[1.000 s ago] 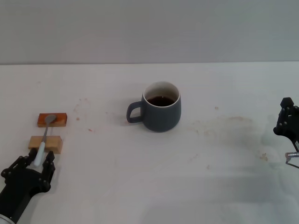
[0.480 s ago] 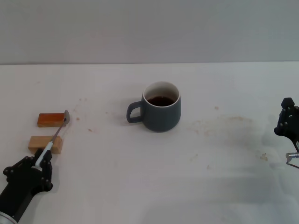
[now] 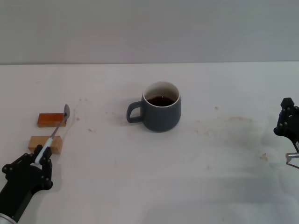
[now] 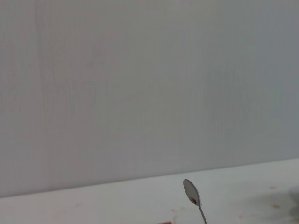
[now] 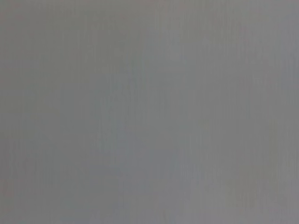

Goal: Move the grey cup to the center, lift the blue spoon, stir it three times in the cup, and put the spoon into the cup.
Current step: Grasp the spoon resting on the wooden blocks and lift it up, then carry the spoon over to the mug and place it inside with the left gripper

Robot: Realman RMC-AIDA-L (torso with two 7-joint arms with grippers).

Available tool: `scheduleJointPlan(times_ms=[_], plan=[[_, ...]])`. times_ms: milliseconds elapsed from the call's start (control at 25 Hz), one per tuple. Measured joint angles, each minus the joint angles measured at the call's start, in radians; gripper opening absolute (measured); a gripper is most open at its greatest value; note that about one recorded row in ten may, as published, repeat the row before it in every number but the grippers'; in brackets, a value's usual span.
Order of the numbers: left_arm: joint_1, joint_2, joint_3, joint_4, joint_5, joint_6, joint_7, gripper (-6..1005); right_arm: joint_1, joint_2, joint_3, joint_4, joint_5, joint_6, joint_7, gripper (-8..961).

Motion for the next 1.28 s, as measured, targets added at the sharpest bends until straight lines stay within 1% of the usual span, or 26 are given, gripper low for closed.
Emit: scheduleJointPlan(times_ms=[40, 200, 360, 560, 680, 720, 760, 800, 840, 920, 960, 1000, 1040, 1080, 1120, 1160, 1240, 1280], plan=[[0.013, 0.002, 0.0, -0.023, 0.0, 0.007, 0.02, 143, 0.0, 0.0, 0.0, 0.0, 0.0, 0.0, 0.0, -2], [0.022, 0.008, 0.0, -0.043, 0.002, 0.027, 0.026, 143, -0.002, 0.0, 0.0, 0.0, -0.001, -0.001, 0.0, -1], [0.02, 0.01, 0.0, -0.045, 0.003, 0.03, 0.025, 143, -0.003, -0.001, 0.001, 0.001, -0.001, -0.005, 0.0, -1], [0.003, 0.018, -0.009, -0.07, 0.003, 0.03, 0.022, 143, -0.006, -0.002, 0.008, 0.001, 0.0, -0.034, -0.001, -1], [0.003, 0.018, -0.009, -0.07, 0.003, 0.03, 0.022, 143, -0.009, -0.003, 0.01, 0.0, 0.001, -0.05, -0.003, -1], [-0.012, 0.035, -0.01, -0.103, 0.003, 0.023, 0.016, 143, -0.008, -0.004, 0.011, -0.002, 0.002, -0.055, -0.004, -1], [-0.025, 0.046, -0.011, -0.118, 0.003, 0.013, 0.015, 143, -0.008, -0.004, 0.011, -0.002, 0.002, -0.055, -0.004, -1], [-0.025, 0.046, -0.011, -0.118, 0.003, 0.013, 0.015, 143, -0.006, -0.005, 0.012, -0.004, 0.002, -0.056, -0.006, -1], [-0.038, 0.058, -0.013, -0.136, 0.003, 0.0, 0.014, 143, -0.004, -0.006, 0.012, -0.007, 0.002, -0.057, -0.007, -1], [-0.038, 0.058, -0.013, -0.136, 0.003, 0.0, 0.014, 143, -0.001, -0.007, 0.026, -0.015, 0.002, -0.067, -0.008, -1], [-0.059, 0.089, -0.014, -0.179, 0.011, -0.036, 0.014, 143, -0.001, -0.007, 0.026, -0.015, 0.002, -0.067, -0.008, -1], [-0.074, 0.112, -0.013, -0.2, 0.02, -0.052, 0.009, 143, -0.001, -0.007, 0.041, -0.017, 0.003, -0.072, -0.008, -1], [-0.08, 0.126, -0.013, -0.215, 0.03, -0.059, 0.001, 143, -0.001, -0.007, 0.052, -0.017, 0.003, -0.076, -0.008, -1], [-0.08, 0.126, -0.013, -0.215, 0.03, -0.059, 0.001, 143, -0.002, -0.006, 0.065, -0.015, 0.003, -0.079, -0.008, -1], [-0.085, 0.137, -0.013, -0.226, 0.039, -0.067, -0.008, 143, -0.006, -0.005, 0.085, -0.011, 0.003, -0.088, -0.008, -1], [-0.091, 0.177, -0.021, -0.273, 0.081, -0.097, -0.062, 143, -0.008, -0.005, 0.089, -0.011, 0.003, -0.093, -0.008, -1], [-0.093, 0.217, -0.039, -0.316, 0.126, -0.13, -0.127, 143, -0.009, -0.004, 0.093, -0.012, 0.003, -0.099, -0.009, -1], [-0.094, 0.227, -0.046, -0.325, 0.14, -0.135, -0.14, 143, -0.01, -0.004, 0.093, -0.013, 0.003, -0.103, -0.009, -1]])
